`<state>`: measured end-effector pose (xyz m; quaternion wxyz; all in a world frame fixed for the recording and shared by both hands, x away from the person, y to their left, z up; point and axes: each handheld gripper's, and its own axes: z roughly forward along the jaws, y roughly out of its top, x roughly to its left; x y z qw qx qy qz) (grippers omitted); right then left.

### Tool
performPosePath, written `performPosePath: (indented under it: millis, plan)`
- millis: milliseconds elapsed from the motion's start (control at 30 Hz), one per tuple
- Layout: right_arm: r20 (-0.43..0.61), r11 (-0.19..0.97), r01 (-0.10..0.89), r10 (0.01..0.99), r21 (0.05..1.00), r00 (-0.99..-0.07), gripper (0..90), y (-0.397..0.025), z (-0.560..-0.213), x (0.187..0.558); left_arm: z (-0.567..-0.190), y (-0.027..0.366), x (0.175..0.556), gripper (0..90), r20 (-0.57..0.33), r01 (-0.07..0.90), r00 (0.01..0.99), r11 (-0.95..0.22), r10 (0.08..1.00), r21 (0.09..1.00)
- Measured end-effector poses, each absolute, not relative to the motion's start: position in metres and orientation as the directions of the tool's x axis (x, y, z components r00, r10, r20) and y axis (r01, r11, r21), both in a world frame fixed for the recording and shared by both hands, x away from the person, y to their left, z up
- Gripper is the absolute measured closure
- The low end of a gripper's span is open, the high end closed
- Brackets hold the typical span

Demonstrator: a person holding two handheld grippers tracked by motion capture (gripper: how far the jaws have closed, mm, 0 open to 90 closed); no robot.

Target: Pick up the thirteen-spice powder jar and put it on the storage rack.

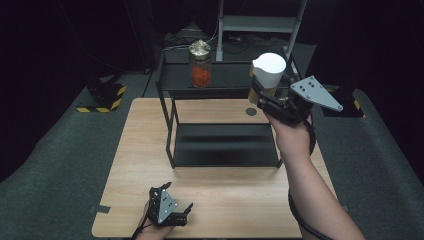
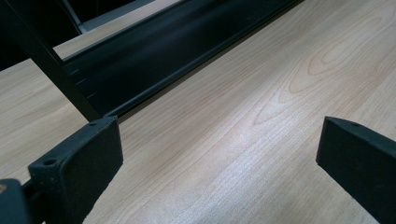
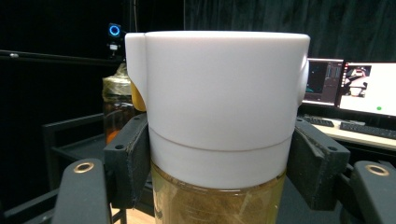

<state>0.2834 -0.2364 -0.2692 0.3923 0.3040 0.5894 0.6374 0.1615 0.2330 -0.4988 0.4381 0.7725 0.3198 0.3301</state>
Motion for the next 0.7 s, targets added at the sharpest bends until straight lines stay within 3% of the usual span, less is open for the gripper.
performPosePath:
  millis: [700]
  plan:
    - [-0.061, 0.010, -0.107, 0.877, 0.994, -0.477, 29.6, -0.213, -0.251, 0.320, -0.500, 0.237, 0.162, 0.7, 0.211, 0.203, 0.580, -0.391, 0.787, 0.898]
